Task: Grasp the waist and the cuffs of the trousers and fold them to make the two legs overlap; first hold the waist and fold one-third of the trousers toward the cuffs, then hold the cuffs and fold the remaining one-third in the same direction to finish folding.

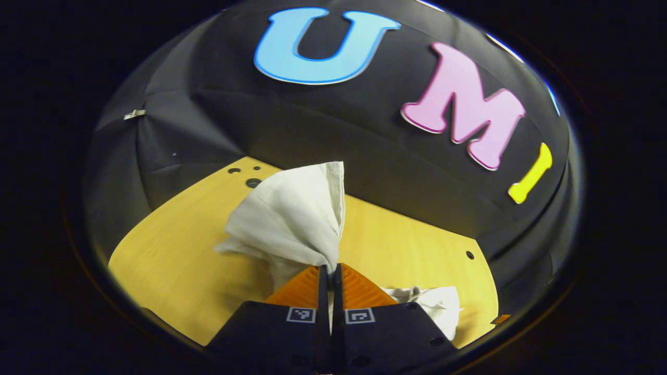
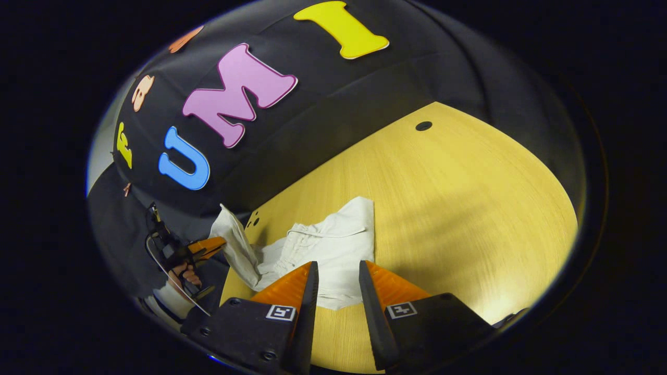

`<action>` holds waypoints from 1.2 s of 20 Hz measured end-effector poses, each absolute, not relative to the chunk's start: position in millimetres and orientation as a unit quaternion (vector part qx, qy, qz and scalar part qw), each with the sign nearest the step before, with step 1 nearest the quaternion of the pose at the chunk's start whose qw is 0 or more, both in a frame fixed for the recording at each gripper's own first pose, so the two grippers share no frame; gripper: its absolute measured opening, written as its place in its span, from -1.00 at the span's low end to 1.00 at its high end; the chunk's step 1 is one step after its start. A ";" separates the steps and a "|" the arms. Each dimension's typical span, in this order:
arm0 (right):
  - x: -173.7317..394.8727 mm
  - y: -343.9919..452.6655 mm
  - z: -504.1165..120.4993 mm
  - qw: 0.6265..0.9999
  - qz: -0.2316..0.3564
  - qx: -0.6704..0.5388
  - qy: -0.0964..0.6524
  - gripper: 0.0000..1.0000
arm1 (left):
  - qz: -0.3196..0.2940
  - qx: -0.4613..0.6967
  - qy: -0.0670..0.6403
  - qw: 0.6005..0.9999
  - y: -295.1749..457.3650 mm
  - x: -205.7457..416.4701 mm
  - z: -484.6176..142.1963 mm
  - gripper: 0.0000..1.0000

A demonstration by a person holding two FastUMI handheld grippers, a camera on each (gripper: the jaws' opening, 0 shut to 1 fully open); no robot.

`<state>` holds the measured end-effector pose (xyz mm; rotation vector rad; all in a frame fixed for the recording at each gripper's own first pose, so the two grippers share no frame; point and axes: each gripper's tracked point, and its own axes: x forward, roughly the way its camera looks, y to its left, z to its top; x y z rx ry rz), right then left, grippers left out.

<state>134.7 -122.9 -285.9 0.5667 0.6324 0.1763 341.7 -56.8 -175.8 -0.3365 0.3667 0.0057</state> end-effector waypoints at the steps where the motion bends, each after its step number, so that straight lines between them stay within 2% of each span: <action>1: 132.9 -129.2 -284.4 0.908 0.080 0.278 0.303 -0.26 | -0.013 -0.156 0.180 0.971 -73.7 341.6 -175.0 -0.88; 5: 124.5 -148.5 -282.6 0.908 0.061 0.290 0.294 -0.26 | -0.093 -0.104 0.182 0.973 -144.0 334.0 -178.2 -0.89; 6: 123.2 -151.9 -279.8 0.908 0.057 0.295 0.291 -0.24 | -0.110 -0.084 0.189 0.972 -160.8 330.5 -184.9 -0.80; 7: 122.0 -155.4 -277.1 0.908 0.053 0.300 0.286 -0.26 | -0.122 -0.063 0.195 0.971 -173.6 328.5 -193.9 -0.88; 10: 118.5 -167.7 -271.1 0.910 0.040 0.309 0.274 -0.24 | -0.154 -0.007 0.218 0.964 -207.9 320.2 -220.4 -0.88; 12: 113.1 -180.6 -268.4 0.911 0.025 0.316 0.265 -0.24 | -0.167 0.030 0.228 0.959 -220.4 316.1 -238.2 -0.88; 13: 110.2 -188.0 -267.4 0.911 0.017 0.319 0.259 -0.04 | -0.172 0.045 0.233 0.956 -225.4 311.9 -246.5 -0.88; 19: 86.2 -220.6 -259.7 0.911 -0.042 0.340 0.228 -0.03 | -0.198 0.109 0.252 0.941 -241.2 294.2 -277.0 -0.88; 22: 66.2 -221.6 -256.5 0.911 -0.058 0.345 0.218 -0.03 | -0.246 0.093 0.267 0.927 -258.8 277.5 -282.4 -0.80; 23: 60.6 -220.2 -255.7 0.911 -0.062 0.345 0.216 -0.03 | -0.261 0.086 0.270 0.923 -265.4 269.4 -283.1 -0.85; 24: 56.6 -217.3 -254.9 0.912 -0.065 0.344 0.215 -0.03 | -0.272 0.084 0.269 0.920 -271.4 262.3 -282.5 -0.62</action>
